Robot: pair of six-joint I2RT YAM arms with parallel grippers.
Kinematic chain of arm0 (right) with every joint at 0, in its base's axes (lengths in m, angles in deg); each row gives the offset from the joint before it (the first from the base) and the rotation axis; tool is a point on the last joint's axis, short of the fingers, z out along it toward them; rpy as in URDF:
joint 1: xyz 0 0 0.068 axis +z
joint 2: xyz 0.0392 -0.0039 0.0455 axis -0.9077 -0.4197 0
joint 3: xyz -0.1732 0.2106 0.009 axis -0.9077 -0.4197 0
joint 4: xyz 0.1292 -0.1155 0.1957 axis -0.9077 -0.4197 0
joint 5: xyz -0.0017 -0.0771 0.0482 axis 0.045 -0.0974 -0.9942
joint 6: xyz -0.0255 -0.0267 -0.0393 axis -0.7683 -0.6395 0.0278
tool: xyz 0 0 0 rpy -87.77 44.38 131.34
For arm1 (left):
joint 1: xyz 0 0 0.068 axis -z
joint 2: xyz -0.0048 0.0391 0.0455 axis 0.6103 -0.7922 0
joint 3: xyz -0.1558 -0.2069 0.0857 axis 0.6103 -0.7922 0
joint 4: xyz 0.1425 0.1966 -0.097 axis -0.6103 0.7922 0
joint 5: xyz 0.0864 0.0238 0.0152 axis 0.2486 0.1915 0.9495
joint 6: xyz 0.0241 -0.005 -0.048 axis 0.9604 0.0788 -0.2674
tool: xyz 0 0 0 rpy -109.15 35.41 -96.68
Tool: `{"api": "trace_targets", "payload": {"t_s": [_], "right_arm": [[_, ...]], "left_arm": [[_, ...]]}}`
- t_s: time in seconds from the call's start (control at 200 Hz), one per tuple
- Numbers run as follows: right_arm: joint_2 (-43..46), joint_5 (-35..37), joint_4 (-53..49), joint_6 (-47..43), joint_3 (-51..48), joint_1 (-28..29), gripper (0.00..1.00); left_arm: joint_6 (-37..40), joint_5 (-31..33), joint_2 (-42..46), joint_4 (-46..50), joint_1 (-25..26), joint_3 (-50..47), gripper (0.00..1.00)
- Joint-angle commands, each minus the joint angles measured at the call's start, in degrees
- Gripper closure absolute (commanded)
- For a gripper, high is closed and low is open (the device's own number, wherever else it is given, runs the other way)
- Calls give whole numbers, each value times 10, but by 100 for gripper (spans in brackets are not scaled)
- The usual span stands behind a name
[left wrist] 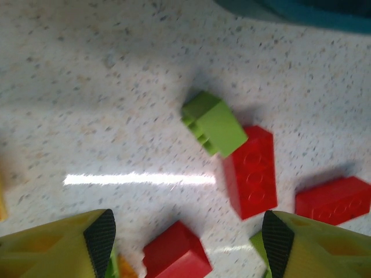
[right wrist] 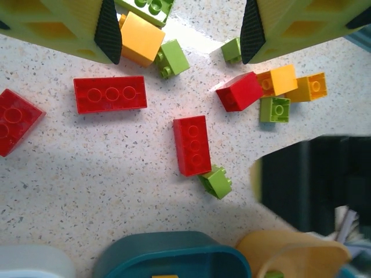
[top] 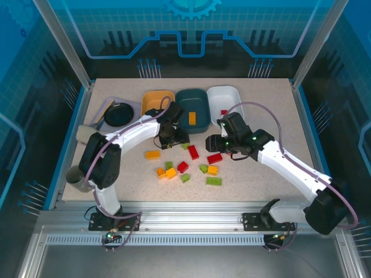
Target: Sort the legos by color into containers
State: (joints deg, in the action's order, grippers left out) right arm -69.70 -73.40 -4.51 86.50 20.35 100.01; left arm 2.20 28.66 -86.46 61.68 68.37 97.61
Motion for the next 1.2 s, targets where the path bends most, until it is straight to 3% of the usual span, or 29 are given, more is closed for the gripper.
{"api": "trace_targets", "payload": {"t_s": [0.0, 0.215, 0.46, 0.675, 0.83, 0.94, 1.19], "right_arm": [[31, 14, -1, 14, -9, -7, 41], [64, 11, -15, 15, -22, -23, 40], [97, -13, -15, 16, -44, -52, 40], [99, -30, -12, 12, -40, -60, 39], [98, -33, -11, 13, -39, -61, 39], [99, -33, -11, 12, -39, -61, 39], [98, -41, -14, -2, -21, -59, 39]], "left_arm": [[-69, 16, -33, 8, 5, 33, 31], [-172, 22, -73, -15, 12, 58, 36], [-202, 26, -114, -7, 21, 83, 38], [-211, 40, -135, 7, 20, 82, 49], [-207, 40, -148, 0, 21, 81, 62], [-205, 51, -133, -1, 20, 71, 77], [-190, 72, -27, 35, 21, 39, 83]]}}
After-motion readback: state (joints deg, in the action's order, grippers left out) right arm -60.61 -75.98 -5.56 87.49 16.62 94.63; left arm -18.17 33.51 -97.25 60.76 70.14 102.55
